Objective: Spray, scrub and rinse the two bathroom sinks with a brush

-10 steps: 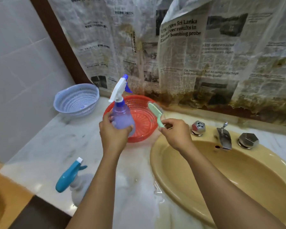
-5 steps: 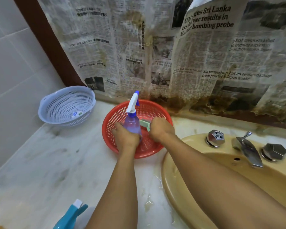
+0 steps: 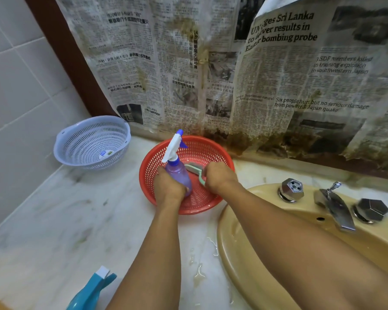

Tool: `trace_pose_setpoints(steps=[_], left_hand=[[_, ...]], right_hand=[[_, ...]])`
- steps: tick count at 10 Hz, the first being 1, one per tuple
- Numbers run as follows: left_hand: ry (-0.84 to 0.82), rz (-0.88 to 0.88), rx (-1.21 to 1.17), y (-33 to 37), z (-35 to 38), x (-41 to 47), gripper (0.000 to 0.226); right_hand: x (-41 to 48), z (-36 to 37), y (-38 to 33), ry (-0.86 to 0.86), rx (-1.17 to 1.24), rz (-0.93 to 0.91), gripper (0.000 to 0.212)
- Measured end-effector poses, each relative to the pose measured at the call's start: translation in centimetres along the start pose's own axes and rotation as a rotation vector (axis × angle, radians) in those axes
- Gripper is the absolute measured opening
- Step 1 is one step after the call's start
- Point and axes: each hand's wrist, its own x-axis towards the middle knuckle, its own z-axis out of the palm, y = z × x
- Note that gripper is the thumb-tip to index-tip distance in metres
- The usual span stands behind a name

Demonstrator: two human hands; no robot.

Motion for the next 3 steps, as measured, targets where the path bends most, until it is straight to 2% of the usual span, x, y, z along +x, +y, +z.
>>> trace_pose_setpoints(steps=[1, 2, 3], left_hand=[[0.003, 0.001, 0.014, 0.3, -0.5, -0.6, 0.053], [-0.026, 0.003, -0.003, 0.6, -1.2, -1.0, 0.06], [-0.027, 0.058, -0.019, 0.3, -2.3, -2.4, 0.068]], right_hand=[[-0.4, -0.6, 0.3, -0.035, 0.008, -0.04, 0.03], [-0.7, -1.0, 0.7, -0.073, 0.027, -0.095, 0.032], [-2.2, -1.9, 1.2, -0.036, 0.099, -0.127, 0.038]])
